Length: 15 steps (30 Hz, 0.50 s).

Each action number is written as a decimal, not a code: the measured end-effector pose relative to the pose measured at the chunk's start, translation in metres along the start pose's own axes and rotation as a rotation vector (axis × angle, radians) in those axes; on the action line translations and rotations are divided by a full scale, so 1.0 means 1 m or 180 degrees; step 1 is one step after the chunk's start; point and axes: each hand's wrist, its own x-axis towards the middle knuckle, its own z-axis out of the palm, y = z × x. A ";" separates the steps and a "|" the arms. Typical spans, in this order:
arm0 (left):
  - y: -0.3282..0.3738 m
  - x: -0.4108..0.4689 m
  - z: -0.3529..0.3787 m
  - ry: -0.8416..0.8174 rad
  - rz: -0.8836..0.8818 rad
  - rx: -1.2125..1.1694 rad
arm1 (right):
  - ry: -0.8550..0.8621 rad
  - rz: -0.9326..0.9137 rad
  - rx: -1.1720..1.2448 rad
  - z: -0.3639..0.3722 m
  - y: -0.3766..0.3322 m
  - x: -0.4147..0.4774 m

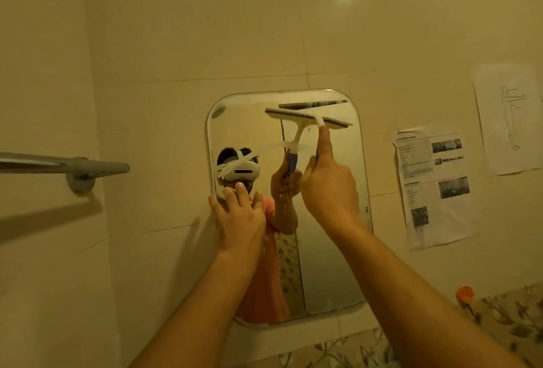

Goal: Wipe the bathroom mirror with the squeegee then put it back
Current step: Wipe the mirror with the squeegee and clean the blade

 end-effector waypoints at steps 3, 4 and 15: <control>0.000 -0.002 0.000 -0.0018 0.0041 0.0029 | -0.0124 -0.0028 -0.0064 0.007 0.015 -0.040; 0.000 -0.003 -0.001 -0.0006 0.0048 0.0025 | -0.0161 -0.0032 -0.0128 0.010 0.022 -0.051; 0.000 0.000 -0.002 -0.0049 0.0023 -0.0178 | -0.0169 -0.0590 -0.0277 -0.016 -0.009 0.001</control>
